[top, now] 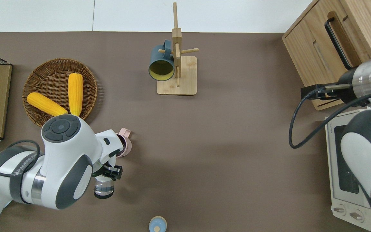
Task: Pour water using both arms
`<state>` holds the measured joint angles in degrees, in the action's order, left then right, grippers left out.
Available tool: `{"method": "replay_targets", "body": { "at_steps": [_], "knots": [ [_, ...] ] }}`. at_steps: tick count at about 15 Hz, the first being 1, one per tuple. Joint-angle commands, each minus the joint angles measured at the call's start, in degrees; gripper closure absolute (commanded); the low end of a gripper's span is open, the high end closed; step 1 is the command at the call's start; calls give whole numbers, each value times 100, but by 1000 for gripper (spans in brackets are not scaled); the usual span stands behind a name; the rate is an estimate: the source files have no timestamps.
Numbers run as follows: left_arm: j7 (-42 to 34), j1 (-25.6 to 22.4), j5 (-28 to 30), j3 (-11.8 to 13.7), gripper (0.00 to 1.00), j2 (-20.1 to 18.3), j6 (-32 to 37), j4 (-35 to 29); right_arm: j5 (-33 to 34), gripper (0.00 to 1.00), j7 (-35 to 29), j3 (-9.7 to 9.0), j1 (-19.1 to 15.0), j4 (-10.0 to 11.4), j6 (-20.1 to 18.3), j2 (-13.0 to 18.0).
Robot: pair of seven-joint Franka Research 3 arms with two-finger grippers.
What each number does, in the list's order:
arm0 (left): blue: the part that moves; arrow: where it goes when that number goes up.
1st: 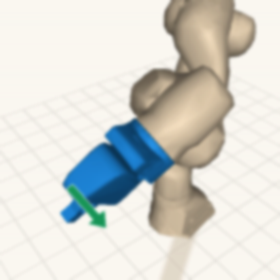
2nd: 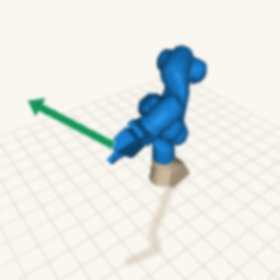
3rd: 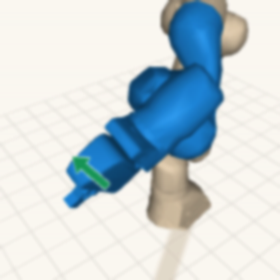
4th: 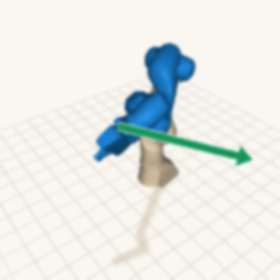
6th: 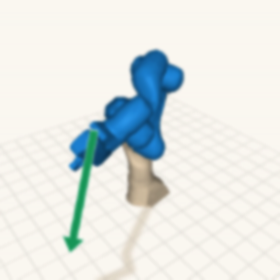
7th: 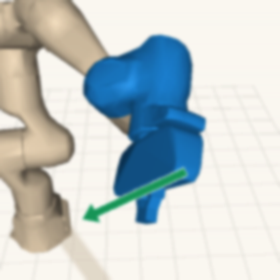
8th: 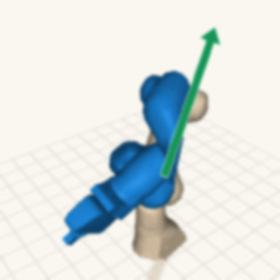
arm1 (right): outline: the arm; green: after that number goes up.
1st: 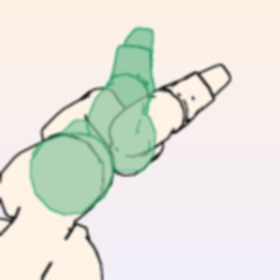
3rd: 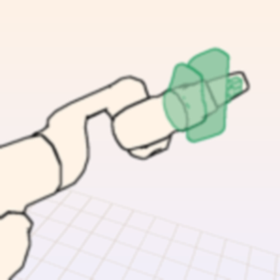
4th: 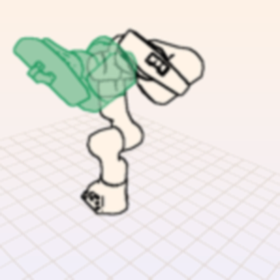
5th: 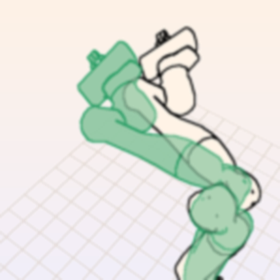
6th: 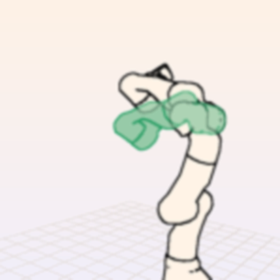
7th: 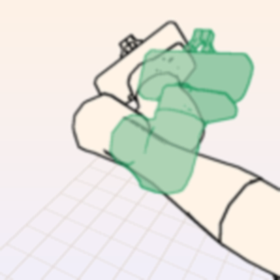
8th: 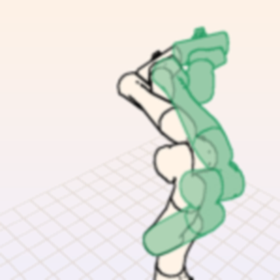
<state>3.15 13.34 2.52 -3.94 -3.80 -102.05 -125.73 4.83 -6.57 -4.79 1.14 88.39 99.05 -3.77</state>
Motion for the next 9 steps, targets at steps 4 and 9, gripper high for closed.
{"method": "replay_targets", "body": {
  "at_steps": [4,9],
  "knots": [
    [-95,55,-137,183,1000,-1052,-1009,-1084,-123,11,50,-22,-52,-6,-26,34],
    [-87,46,-146,244,1000,-1571,-1809,-1594,-123,11,50,-22,-52,-6,-26,34]
  ]
}}
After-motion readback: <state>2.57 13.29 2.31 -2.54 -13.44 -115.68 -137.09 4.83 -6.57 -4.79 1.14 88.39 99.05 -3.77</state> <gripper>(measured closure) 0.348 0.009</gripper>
